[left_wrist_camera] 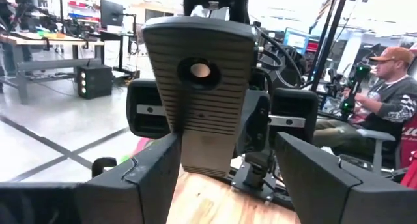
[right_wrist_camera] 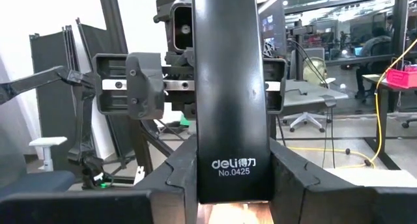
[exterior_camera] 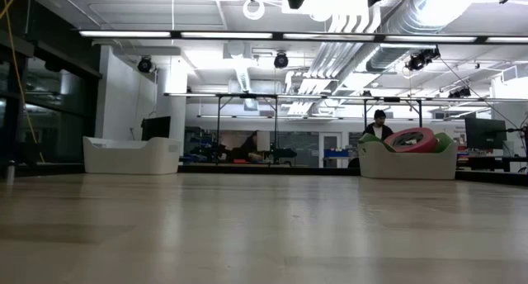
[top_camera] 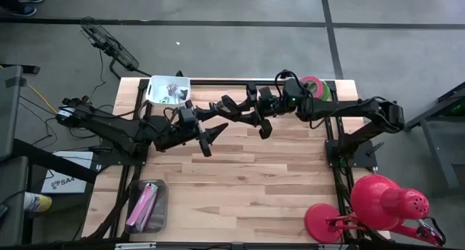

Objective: Pick and place Stapler, Stapler remover, tape
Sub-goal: Put the black stapler into the black bin

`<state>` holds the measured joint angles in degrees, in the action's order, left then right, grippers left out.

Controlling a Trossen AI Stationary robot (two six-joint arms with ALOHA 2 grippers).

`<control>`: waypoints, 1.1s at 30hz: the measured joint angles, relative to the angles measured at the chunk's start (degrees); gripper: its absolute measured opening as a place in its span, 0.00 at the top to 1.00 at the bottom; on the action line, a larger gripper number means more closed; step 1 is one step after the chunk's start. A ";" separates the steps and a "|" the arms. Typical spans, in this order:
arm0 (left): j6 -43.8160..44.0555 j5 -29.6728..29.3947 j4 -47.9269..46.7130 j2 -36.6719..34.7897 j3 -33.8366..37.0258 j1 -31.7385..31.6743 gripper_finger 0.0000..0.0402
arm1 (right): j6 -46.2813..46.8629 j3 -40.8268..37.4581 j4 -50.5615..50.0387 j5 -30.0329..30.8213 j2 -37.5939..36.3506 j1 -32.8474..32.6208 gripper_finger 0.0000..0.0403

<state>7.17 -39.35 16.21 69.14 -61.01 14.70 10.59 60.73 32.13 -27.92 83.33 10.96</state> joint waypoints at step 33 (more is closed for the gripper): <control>-0.91 -1.70 -2.60 0.00 -0.02 -0.11 0.39 | -1.61 -0.04 -3.13 0.86 -0.41 0.16 0.71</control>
<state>6.26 -41.06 13.61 69.14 -61.04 14.59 8.98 60.69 28.99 -27.06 82.91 11.13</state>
